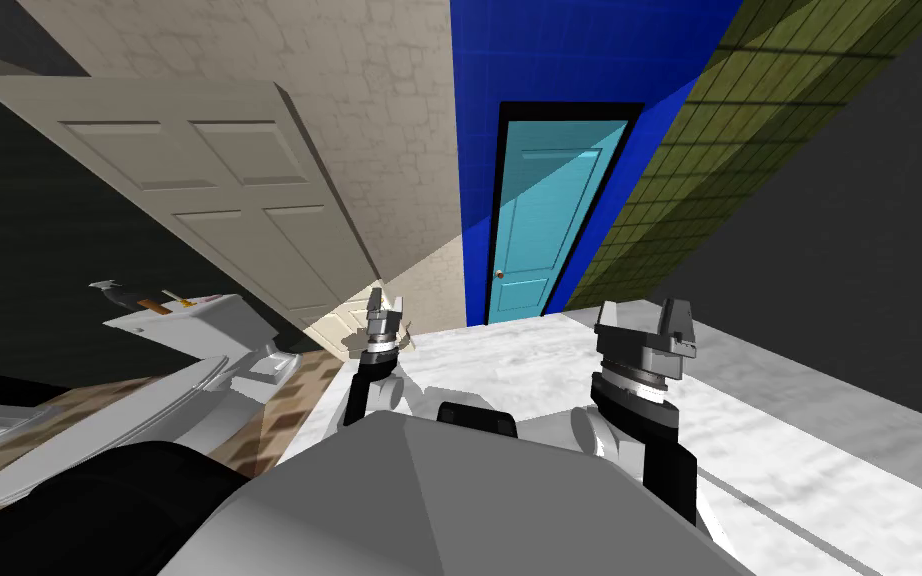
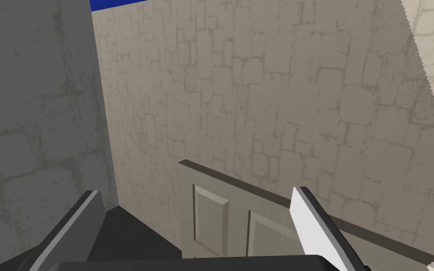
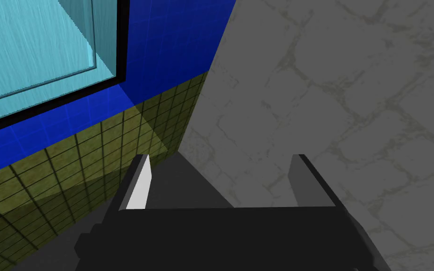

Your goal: Pull the door open

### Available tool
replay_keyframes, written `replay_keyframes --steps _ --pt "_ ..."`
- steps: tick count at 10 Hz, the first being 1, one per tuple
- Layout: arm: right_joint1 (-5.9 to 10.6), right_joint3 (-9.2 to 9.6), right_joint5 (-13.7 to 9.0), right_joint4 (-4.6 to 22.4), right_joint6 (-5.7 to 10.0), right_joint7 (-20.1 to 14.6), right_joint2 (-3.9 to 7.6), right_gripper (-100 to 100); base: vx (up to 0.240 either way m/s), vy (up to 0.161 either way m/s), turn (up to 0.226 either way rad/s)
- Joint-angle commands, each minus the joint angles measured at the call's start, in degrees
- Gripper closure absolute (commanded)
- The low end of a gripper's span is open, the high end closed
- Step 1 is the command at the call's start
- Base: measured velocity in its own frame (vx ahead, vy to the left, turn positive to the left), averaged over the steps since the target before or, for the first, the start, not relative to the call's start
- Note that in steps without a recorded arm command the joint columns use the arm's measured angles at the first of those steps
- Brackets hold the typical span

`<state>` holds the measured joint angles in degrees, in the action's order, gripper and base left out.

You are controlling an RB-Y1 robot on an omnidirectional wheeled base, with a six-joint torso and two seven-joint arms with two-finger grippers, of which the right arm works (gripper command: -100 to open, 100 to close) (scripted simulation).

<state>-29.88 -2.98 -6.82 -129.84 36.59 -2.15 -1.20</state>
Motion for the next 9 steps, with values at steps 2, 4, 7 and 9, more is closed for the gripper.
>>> replay_keyframes --steps 2,4,7,9 --pt "0.14 -0.45 0.9 2.2 0.52 2.5 0.96 -100 0.151 -0.018 0.08" --pt "0.26 -0.85 1.7 4.2 0.99 4.6 1.68 -100 0.193 -0.009 0.06" --pt "0.46 -1.52 3.1 7.5 1.75 8.3 2.68 -100 0.163 -0.022 0.073" --pt "0.61 -2.01 4.1 9.8 2.29 10.9 3.28 -100 0.127 -0.028 0.081"
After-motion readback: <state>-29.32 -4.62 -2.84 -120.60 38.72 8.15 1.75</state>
